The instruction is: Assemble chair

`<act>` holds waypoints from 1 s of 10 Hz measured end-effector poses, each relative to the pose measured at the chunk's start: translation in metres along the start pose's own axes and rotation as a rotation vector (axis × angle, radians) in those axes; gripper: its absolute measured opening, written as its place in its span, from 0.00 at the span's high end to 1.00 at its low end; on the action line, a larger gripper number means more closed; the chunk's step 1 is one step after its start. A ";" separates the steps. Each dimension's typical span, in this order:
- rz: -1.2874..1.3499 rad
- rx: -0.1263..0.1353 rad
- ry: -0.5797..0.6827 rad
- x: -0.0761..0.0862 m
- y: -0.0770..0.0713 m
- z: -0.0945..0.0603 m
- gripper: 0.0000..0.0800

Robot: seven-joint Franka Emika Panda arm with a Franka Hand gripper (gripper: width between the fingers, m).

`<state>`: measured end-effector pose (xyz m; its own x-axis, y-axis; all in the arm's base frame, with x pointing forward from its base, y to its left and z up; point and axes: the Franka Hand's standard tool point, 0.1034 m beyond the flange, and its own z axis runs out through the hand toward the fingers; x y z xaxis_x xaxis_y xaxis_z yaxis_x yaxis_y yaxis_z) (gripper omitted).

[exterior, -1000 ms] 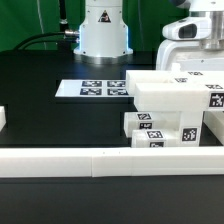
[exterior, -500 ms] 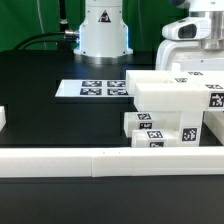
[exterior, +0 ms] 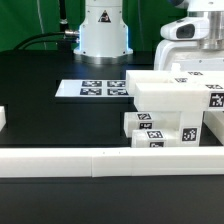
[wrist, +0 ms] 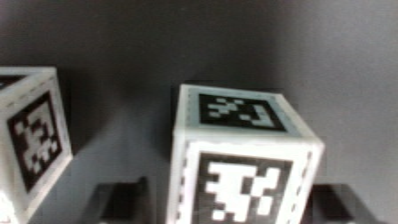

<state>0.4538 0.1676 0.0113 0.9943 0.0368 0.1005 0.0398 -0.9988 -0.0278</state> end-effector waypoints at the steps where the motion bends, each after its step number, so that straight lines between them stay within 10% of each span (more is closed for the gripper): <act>1: 0.000 0.000 0.001 0.000 0.000 0.000 0.65; 7: -0.003 0.001 0.006 0.004 0.002 -0.002 0.65; 10: -0.015 0.019 0.006 0.018 0.009 -0.028 0.65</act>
Offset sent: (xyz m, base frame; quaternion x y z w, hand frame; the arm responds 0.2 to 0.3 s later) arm 0.0002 -0.0006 0.0005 0.0015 -0.0002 -0.0018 1.0000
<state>0.4694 0.1584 0.0410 0.9929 0.0519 0.1074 0.0570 -0.9973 -0.0456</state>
